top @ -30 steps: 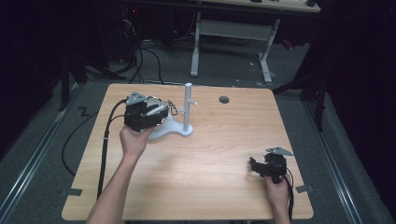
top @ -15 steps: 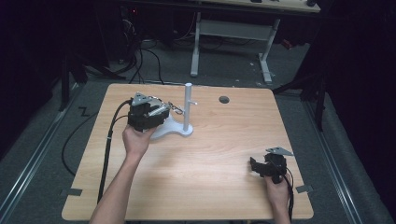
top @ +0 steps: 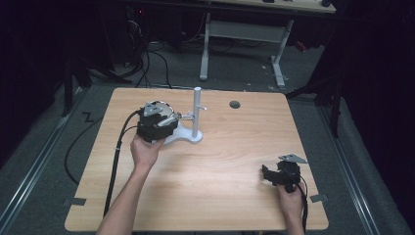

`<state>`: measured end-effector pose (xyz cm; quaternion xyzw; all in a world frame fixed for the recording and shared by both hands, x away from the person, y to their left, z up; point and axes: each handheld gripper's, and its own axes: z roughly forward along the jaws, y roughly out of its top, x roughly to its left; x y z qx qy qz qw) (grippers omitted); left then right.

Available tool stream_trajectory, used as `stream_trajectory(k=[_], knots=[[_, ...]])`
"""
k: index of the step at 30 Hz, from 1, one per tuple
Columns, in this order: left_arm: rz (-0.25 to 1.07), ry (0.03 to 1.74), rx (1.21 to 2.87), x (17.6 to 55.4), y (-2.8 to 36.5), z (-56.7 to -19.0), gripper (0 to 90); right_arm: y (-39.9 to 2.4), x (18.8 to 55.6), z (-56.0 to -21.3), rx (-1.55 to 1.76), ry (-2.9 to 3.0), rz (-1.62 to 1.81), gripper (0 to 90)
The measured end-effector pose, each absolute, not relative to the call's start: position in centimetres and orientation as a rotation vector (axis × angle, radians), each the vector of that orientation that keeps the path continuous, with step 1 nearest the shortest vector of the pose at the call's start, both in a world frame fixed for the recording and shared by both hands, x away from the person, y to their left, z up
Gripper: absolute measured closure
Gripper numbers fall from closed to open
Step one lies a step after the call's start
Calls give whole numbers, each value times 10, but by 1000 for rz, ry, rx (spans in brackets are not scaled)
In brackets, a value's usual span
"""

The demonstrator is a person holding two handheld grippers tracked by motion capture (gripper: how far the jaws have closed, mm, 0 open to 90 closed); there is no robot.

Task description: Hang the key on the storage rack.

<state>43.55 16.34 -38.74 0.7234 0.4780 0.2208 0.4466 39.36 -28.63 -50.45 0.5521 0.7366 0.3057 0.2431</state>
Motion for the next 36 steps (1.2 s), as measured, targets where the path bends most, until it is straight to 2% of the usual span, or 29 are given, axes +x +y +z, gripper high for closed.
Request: stream_trajectory(k=[22, 36], knots=[[582, 1193, 1857, 435, 150, -411, 511, -286, 394, -505, 1511, 2011, 836, 162], [561, 1190, 1899, 441, 138, -423, 510, -286, 394, -505, 1511, 2011, 836, 161]])
